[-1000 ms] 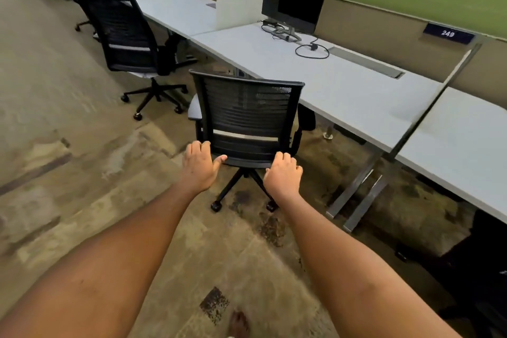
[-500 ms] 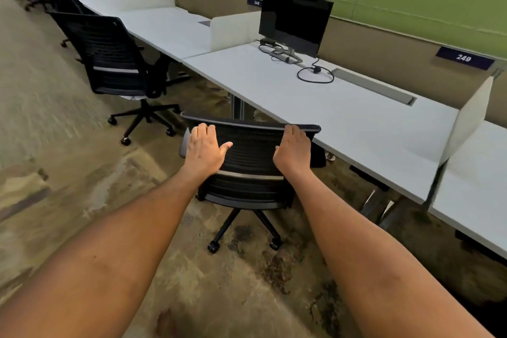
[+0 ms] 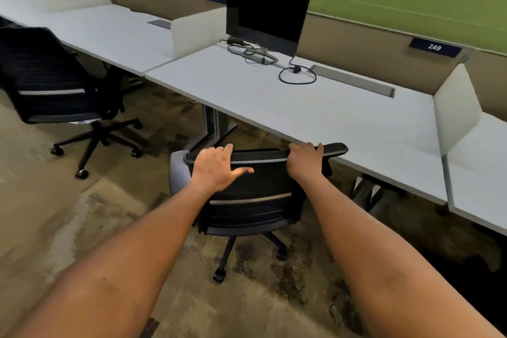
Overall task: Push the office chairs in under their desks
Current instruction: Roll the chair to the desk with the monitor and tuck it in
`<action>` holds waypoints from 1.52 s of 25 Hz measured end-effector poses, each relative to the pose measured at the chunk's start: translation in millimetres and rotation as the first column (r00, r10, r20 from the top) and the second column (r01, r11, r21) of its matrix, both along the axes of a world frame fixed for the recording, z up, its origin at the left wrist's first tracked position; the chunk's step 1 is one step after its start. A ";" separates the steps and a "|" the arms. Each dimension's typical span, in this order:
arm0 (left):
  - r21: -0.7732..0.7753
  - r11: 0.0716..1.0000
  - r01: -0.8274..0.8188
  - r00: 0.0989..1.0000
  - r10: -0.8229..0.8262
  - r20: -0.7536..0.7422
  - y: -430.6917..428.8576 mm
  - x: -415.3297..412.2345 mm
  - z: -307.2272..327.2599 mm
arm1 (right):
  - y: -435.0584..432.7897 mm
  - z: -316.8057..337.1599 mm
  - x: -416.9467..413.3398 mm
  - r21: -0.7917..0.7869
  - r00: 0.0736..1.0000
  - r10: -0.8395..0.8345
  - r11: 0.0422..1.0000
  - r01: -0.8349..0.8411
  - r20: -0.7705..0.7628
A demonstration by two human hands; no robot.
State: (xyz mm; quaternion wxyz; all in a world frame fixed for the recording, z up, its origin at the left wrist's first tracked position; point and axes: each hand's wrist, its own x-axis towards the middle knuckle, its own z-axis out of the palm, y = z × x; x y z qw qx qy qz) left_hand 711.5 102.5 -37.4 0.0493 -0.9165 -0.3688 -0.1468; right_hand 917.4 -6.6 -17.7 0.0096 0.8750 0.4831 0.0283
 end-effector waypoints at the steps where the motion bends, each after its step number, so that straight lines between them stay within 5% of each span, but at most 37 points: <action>1: 0.028 0.999 0.029 0.999 -0.028 -0.022 7.5 -2.3 -2.1 | 3.6 -2.6 -2.2 0.019 1.000 -0.020 1.000 0.020 0.010; 9: 0.100 0.986 0.132 0.990 -0.135 0.031 64.6 -28.6 -2.7 | 40.6 -18.2 -44.7 0.226 0.975 -0.198 0.959 0.171 0.101; 20: -0.023 0.995 0.097 0.987 -0.094 0.133 141.9 -27.3 -7.3 | 117.2 -24.5 -93.7 0.288 0.922 -0.386 0.883 0.370 -0.001; 38: 0.007 0.999 0.043 0.942 -0.043 0.332 249.9 65.2 -21.9 | 224.2 -33.4 -32.3 0.301 0.923 -0.384 0.880 0.367 -0.005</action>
